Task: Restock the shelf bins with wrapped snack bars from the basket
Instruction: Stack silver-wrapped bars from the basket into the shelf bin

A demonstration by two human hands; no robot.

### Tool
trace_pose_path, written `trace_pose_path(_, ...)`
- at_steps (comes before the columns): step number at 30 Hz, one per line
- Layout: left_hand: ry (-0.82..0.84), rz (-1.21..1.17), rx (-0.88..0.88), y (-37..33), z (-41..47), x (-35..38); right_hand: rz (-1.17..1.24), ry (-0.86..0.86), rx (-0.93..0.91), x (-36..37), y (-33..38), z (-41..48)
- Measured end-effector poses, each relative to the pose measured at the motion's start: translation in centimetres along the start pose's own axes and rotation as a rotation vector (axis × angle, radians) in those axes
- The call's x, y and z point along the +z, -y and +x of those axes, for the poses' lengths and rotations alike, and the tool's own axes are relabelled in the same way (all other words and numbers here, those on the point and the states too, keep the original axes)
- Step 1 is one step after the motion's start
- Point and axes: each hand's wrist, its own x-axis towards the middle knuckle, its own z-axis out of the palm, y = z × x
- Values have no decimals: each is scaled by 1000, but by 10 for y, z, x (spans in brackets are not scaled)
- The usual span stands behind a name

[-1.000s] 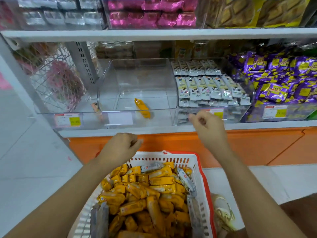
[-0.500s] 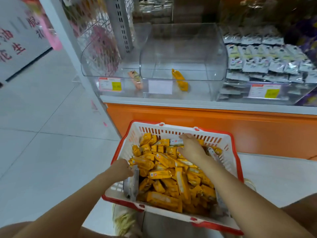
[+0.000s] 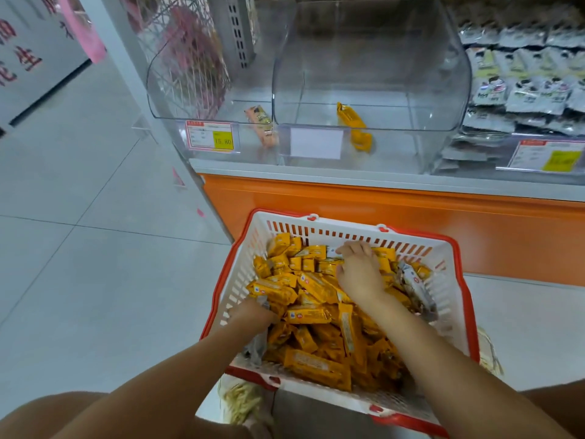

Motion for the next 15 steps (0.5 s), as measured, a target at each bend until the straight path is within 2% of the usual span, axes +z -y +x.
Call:
trace_pose_path(4,-49,149,-58,-2,1,5,110,-3,-135,4,14,-19)
trace_pose_path(13,-129,184,115,16,3,17,182,197,-183,11,32,-44)
trace_pose_path(15,-189,194,173,20,0,16,179,219,-193,13,30,-49)
